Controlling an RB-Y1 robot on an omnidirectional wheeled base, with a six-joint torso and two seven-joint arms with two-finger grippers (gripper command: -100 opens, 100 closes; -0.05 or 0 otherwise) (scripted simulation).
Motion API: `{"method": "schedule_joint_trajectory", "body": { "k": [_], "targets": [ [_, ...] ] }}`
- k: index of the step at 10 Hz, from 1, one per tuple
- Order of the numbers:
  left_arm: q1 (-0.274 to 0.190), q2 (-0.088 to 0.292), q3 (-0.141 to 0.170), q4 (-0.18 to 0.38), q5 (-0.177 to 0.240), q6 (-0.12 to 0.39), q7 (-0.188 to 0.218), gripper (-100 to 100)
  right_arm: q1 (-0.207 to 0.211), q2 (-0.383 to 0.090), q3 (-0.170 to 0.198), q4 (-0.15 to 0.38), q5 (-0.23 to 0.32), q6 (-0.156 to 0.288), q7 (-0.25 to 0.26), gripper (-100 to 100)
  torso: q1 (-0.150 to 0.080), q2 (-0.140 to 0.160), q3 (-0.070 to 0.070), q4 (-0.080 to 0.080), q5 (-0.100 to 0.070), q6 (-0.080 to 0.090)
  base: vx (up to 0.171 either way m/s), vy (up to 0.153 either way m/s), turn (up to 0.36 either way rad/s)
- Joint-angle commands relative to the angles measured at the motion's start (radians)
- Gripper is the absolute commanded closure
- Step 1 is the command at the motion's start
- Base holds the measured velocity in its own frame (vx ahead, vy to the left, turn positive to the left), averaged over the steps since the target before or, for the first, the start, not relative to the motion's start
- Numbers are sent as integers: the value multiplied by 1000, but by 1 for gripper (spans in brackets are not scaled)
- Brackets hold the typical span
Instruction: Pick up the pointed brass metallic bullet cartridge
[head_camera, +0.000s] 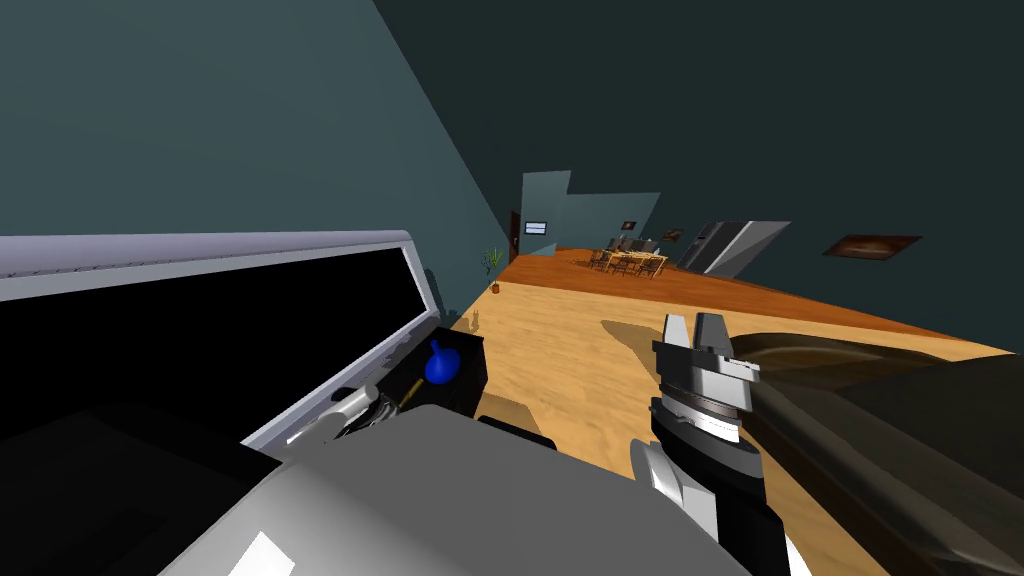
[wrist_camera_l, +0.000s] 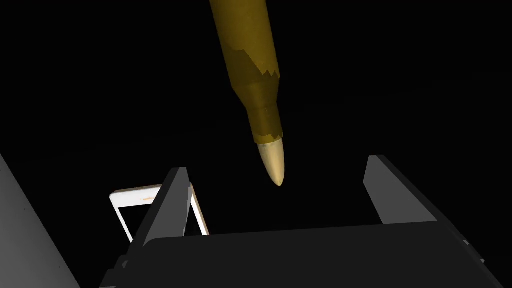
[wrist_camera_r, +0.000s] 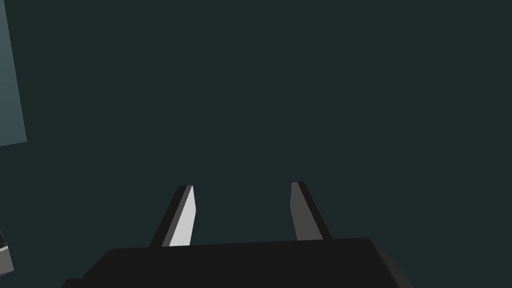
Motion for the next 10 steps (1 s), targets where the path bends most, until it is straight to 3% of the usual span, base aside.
{"method": "schedule_joint_trajectory", "body": {
  "k": [1, 7, 8, 9, 10],
  "targets": [
    [-14, 10, 4, 50, 19, 14, 3, -100, 0, 0, 0, 0, 0, 0, 0, 0, 0, 0, 0, 0, 0, 0, 30, 12, -128],
    [-43, 45, 12, 205, 71, 78, 53, -100, 0, 0, 0, 0, 0, 0, 0, 0, 1, -1, -1, 0, 0, 0, 68, 49, -133],
    [-48, 41, 14, 208, 71, 61, 28, -100, 0, 0, 0, 0, 0, 0, 0, 0, 1, -2, -1, 0, 0, 0, 34, 29, -35],
    [-49, 42, 14, 211, 72, 63, 30, 0, 0, 0, 0, 0, 0, 0, 0, 0, 0, -1, -1, 0, 0, 0, 5, 5, 5],
    [-56, 13, 13, 218, 59, 34, 28, -100, 0, 0, 0, 0, 0, 0, 0, 0, -1, 1, 0, 0, 0, 0, 13, 52, 45]
  ]
}}
